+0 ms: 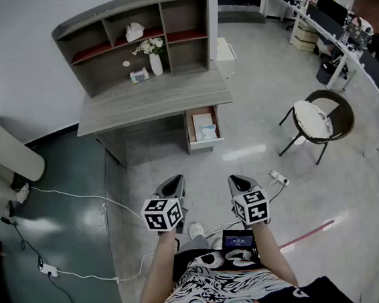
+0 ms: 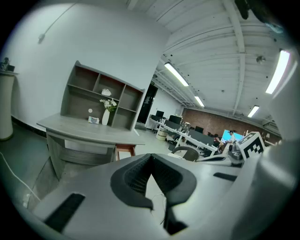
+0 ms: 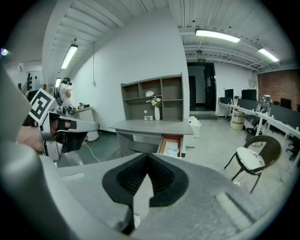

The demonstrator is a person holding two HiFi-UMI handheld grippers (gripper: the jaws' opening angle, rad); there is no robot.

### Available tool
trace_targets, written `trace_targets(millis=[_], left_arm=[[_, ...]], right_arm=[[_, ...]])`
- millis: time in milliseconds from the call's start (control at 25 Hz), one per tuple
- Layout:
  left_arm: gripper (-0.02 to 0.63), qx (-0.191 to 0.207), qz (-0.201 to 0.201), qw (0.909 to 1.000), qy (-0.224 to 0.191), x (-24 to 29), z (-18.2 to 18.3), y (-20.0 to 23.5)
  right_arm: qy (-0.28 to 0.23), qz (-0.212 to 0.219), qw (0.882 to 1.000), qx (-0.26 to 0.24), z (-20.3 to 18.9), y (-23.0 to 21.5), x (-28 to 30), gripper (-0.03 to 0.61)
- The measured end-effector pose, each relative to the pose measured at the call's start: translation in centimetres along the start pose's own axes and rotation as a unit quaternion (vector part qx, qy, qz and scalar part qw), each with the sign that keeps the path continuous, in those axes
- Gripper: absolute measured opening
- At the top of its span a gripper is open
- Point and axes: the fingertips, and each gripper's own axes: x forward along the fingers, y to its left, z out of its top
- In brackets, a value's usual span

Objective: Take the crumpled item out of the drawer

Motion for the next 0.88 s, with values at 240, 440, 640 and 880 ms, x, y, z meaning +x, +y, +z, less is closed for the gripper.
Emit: trace_targets(millis=[240,440,640,880], left_arm=[[0.000,0.000,0.004,0.9999,-0.016,0.6,1.5,0.1],[0.000,0.003,0.002,1.0000,-0.003,1.2,1.0,-0.1],[0.000,0.002,0.001,1.0000,-0.002,1.3,1.0,-0.6],[0.000,-0.006,-0.006,1.0000,-0.003,2.1,0.4,-1.7]], right_arm=[[-0.003,0.004,1.000,0.013,0.4,-0.7,0.4,0.005],[0.003,0.007,1.000,0.012,0.3,-1.0,0.6,0.005],[-0.009,0.015,0.999,0.039,0.6,-1.5,0.5,0.005],[-0.024,0.034,0.998,0.048,1.7,-2.1,0.7,0.005]])
